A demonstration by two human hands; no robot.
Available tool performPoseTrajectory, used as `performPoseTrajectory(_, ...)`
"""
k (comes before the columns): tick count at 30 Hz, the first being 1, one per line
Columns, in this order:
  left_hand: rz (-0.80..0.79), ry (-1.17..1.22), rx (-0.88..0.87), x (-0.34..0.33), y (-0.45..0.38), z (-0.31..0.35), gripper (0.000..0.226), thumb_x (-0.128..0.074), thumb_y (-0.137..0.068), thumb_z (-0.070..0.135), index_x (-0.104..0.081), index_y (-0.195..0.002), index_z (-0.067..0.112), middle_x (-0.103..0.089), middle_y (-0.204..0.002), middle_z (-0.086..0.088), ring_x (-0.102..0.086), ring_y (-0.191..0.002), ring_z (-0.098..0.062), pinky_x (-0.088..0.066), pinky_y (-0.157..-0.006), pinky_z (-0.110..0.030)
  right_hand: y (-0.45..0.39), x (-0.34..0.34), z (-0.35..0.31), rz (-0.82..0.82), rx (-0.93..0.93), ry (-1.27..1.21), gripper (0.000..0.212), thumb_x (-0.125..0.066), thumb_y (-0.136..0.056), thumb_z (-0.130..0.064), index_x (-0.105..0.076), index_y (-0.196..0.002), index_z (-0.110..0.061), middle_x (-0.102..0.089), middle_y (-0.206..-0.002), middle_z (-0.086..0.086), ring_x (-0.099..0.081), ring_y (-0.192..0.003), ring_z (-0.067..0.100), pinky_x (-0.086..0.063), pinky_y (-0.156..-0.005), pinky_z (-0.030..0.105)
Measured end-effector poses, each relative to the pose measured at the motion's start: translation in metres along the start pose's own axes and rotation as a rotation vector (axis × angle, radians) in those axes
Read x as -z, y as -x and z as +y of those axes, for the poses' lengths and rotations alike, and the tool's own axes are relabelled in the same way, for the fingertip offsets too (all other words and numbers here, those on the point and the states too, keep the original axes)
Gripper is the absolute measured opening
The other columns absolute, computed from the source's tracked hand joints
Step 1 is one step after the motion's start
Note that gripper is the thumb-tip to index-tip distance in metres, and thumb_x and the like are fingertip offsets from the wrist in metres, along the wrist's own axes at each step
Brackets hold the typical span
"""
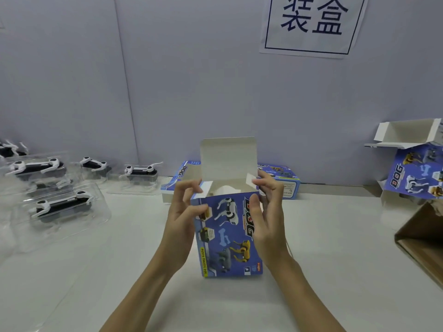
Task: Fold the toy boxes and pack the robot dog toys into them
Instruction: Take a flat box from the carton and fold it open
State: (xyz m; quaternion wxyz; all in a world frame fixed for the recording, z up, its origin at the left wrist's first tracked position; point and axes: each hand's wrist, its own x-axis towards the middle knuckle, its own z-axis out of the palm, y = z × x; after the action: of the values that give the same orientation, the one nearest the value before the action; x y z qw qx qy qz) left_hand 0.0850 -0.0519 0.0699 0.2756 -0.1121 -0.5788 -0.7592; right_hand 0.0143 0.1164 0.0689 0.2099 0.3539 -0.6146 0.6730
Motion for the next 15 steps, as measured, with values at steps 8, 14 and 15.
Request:
performPoseTrajectory(8, -0.023, -0.140, -0.032, -0.008, -0.003, -0.001, 0.029, -0.084, -0.072, 0.032, -0.062, -0.091, 0.035, -0.056, -0.138, 0.030, -0.063, -0.119, 0.005, -0.059, -0.077, -0.028, -0.009, 0.007, -0.011, 0.170, -0.076, -0.047, 0.030, -0.058, -0.095, -0.047, -0.057, -0.095, -0.017, -0.066, -0.126, -0.005, -0.061, -0.125, 0.016, -0.045, -0.092, 0.016)
performPoseTrajectory(14, -0.022, -0.044, -0.050, -0.009, -0.006, -0.003, 0.029, -0.085, -0.070, 0.019, -0.063, -0.086, 0.030, -0.056, -0.144, 0.021, -0.063, -0.125, -0.007, -0.060, -0.075, -0.031, -0.007, 0.003, -0.014, 0.157, -0.018, -0.113, 0.054, -0.056, -0.103, -0.023, -0.033, -0.152, -0.022, -0.063, -0.121, -0.008, -0.063, -0.110, 0.015, -0.047, -0.095, 0.020)
performPoseTrajectory(15, -0.018, -0.037, -0.041, -0.008, -0.007, -0.003, 0.031, -0.086, -0.070, 0.020, -0.063, -0.088, 0.028, -0.058, -0.142, 0.019, -0.065, -0.124, -0.010, -0.060, -0.075, -0.033, -0.007, 0.003, -0.014, 0.157, -0.008, -0.105, 0.058, -0.054, -0.104, -0.028, -0.029, -0.156, -0.024, -0.064, -0.121, -0.004, -0.063, -0.109, 0.018, -0.047, -0.096, 0.021)
